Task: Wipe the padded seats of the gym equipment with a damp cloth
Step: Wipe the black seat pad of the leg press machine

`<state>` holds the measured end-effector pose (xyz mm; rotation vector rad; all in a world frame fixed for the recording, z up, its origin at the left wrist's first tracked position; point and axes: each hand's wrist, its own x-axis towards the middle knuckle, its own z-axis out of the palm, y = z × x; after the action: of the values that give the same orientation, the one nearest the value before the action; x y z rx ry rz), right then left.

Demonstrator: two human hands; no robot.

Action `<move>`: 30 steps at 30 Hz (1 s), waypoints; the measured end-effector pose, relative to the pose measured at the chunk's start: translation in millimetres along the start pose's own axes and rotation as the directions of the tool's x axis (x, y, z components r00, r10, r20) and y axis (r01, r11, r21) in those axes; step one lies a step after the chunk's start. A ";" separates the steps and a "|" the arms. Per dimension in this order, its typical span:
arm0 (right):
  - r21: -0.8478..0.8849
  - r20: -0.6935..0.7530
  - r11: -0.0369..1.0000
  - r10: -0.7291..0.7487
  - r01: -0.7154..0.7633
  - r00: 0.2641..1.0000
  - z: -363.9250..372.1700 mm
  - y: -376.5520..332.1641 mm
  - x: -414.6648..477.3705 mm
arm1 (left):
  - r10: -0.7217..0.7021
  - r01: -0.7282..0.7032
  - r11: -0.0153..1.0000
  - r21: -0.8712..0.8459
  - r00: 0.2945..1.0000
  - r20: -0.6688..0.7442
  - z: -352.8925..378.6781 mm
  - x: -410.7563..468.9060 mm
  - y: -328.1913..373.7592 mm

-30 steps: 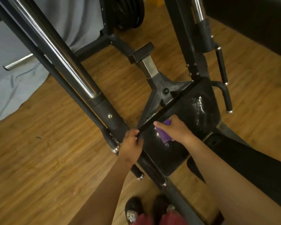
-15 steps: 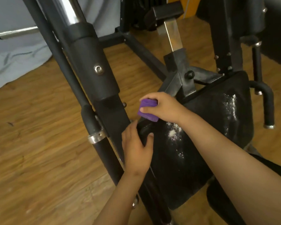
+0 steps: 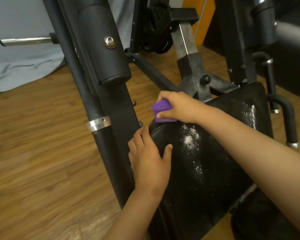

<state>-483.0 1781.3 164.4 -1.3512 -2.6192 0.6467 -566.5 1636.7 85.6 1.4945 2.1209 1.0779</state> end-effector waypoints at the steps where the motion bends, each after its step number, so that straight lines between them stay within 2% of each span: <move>1: -0.019 -0.029 0.999 0.046 -0.046 0.999 -4.5 7.2 -1.5 | 0.003 -0.003 1.000 -0.003 1.000 -0.004 -0.2 -0.2 0.5; 4: 0.018 -0.119 0.988 0.153 -0.152 0.981 -10.8 22.6 -7.1 | -0.011 0.010 1.000 -0.029 0.999 -0.031 0.6 0.6 0.5; 8: 0.134 -0.037 0.991 -0.017 0.022 0.999 10.1 -10.6 -8.7 | -0.029 0.024 0.998 -0.066 0.997 -0.066 1.6 1.2 0.0; 11: 0.091 0.030 0.991 -0.101 0.098 0.994 19.2 -31.2 -3.4 | -0.079 0.070 0.992 -0.102 0.993 -0.089 1.1 2.7 0.8; 14: 0.067 0.041 0.997 -0.052 0.049 0.998 11.2 -17.6 -0.3 | -0.090 0.075 0.988 -0.133 0.990 -0.107 0.0 2.8 -0.3; 19: -0.011 -0.047 0.994 0.109 -0.110 0.993 -15.3 27.2 -0.4 | -0.043 0.034 0.992 -0.121 0.996 -0.079 -2.6 3.9 2.1; 22: -0.008 -0.080 0.990 0.142 -0.143 0.987 -19.9 41.7 -0.9 | -0.014 0.005 0.991 -0.132 0.998 -0.066 -2.5 5.0 0.8; 27: 0.204 0.073 0.979 -0.002 -0.013 0.997 -12.5 22.5 -2.9 | -0.015 0.008 0.987 -0.158 0.999 -0.047 -1.5 7.2 -0.2; 30: 0.163 0.155 0.987 -0.010 -0.015 0.988 -16.3 13.6 -1.0 | -0.018 0.010 0.988 -0.155 0.999 -0.051 -2.2 8.5 0.3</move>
<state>-467.4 1792.5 173.4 -1.3047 -2.6120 0.9818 -571.0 1643.6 88.6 1.3925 2.0272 1.2587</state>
